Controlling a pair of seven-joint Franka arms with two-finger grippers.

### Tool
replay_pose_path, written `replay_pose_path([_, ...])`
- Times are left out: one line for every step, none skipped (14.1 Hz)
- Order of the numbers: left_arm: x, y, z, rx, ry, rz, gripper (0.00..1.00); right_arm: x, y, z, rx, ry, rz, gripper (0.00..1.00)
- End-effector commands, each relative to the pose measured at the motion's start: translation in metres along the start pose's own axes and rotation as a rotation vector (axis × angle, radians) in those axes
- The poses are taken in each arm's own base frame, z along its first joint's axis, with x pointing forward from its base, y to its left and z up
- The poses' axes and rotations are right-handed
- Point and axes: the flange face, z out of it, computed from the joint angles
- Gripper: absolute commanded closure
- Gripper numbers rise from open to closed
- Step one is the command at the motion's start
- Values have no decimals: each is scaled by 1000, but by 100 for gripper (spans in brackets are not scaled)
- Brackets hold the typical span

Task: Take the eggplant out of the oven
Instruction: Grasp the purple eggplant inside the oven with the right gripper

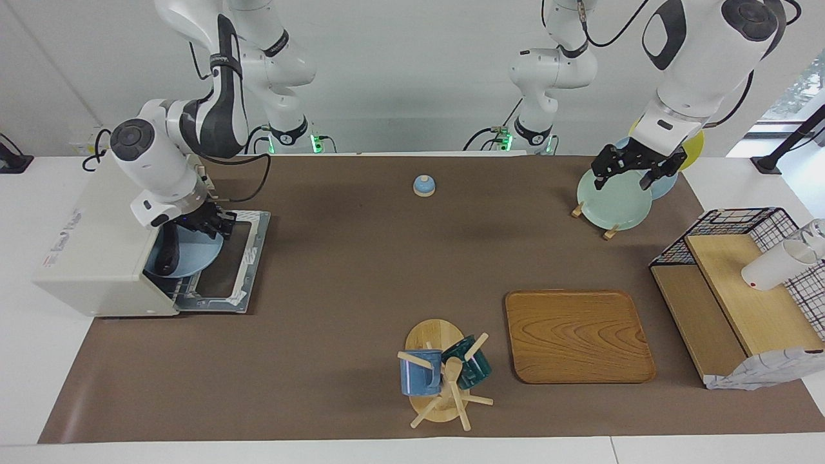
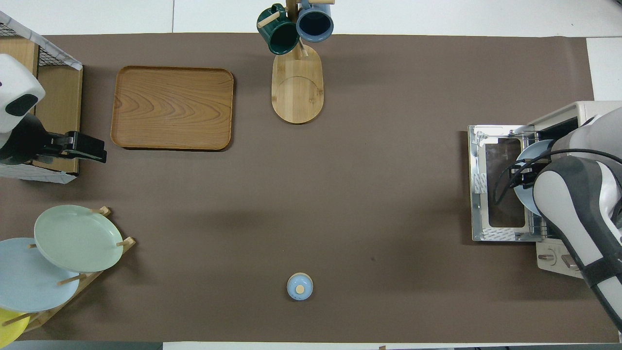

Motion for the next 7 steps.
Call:
replay_pose_path([-6,-2,-2,0,7,-3,0,-12,2,10,-5,37,-31,67])
replay_pose_path([-6,-2,-2,0,7,-2,0,-13,1,10,-5,42,-37,67])
replay_pose_path([-6,-2,-2,0,7,-2,0,-15,2,16,-5,42,-37,67])
replay_pose_path([-6,-2,-2,0,7,-2,0,-18,3,18,-4,50,-47,68])
replay_pose_path([-6,-2,-2,0,7,-2,0,-21,10,21,-3,46,-63,75])
replay_pose_path([-6,-2,-2,0,7,-2,0,-22,10,22,-2,36,-101,100])
replay_pose_path([-6,-2,-2,0,7,-2,0,-22,6,21,-6,35,-136,100])
